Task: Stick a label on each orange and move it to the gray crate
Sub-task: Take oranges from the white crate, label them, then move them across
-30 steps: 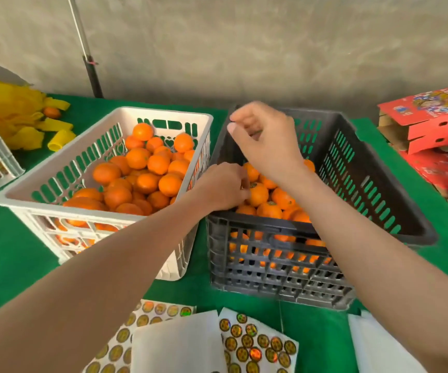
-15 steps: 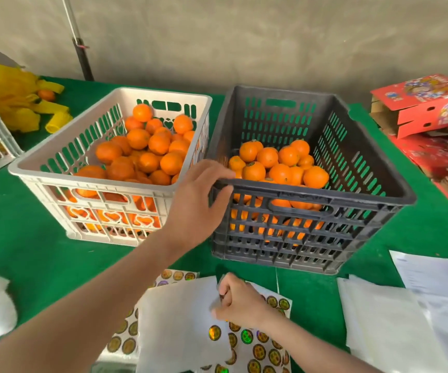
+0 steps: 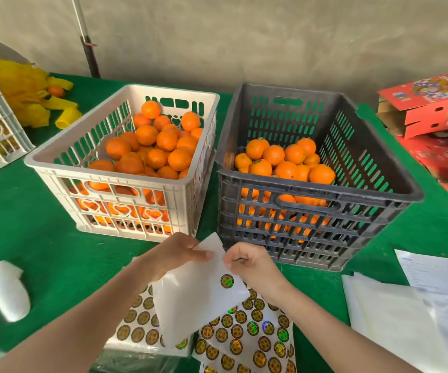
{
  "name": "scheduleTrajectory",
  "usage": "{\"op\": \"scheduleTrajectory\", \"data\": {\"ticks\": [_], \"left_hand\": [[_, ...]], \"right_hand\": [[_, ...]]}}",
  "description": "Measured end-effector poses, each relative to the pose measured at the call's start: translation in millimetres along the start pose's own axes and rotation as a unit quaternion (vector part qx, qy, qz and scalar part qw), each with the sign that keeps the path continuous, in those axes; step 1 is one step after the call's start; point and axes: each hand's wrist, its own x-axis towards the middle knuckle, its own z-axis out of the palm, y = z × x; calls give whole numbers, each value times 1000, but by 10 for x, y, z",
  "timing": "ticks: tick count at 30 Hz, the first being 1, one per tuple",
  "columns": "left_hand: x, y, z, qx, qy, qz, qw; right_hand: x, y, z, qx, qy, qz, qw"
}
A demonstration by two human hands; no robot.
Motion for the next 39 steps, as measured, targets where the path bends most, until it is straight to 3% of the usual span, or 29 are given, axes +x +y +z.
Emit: {"op": "scheduleTrajectory", "data": {"ticks": [4,10,16,20,26,30,33,36,39], "left_hand": [[13,59,-27,-24,-35,-37,998],[85,50,-15,-39,-92,-42,994],[110,101,-41,5,-100,-52,994],[166,96,-53,35,-90,-51,994],[207,69,-44,125,-104,-14,987],[180,131,98,197,-178,22,964],[150,229,199,187,-232,85,951],[63,368,77,209,-125,207,948],[-118,519,-264,94,34,304,947]], "right_hand": [[-93,87,3,-17,-17,1,1000],[-127,92,47,-53,25,-39,998],[-144,150,75,-55,62,-98,992],[-148,164,81,-55,42,-79,994],[-161,-36,-17,14,103,-65,992],[-172,-279,-15,32,131,-135,982],[-133,-535,42,27,120,-207,971],[-19,-845,110,6,127,-265,956],[196,-1137,169,-46,161,-329,930]]}}
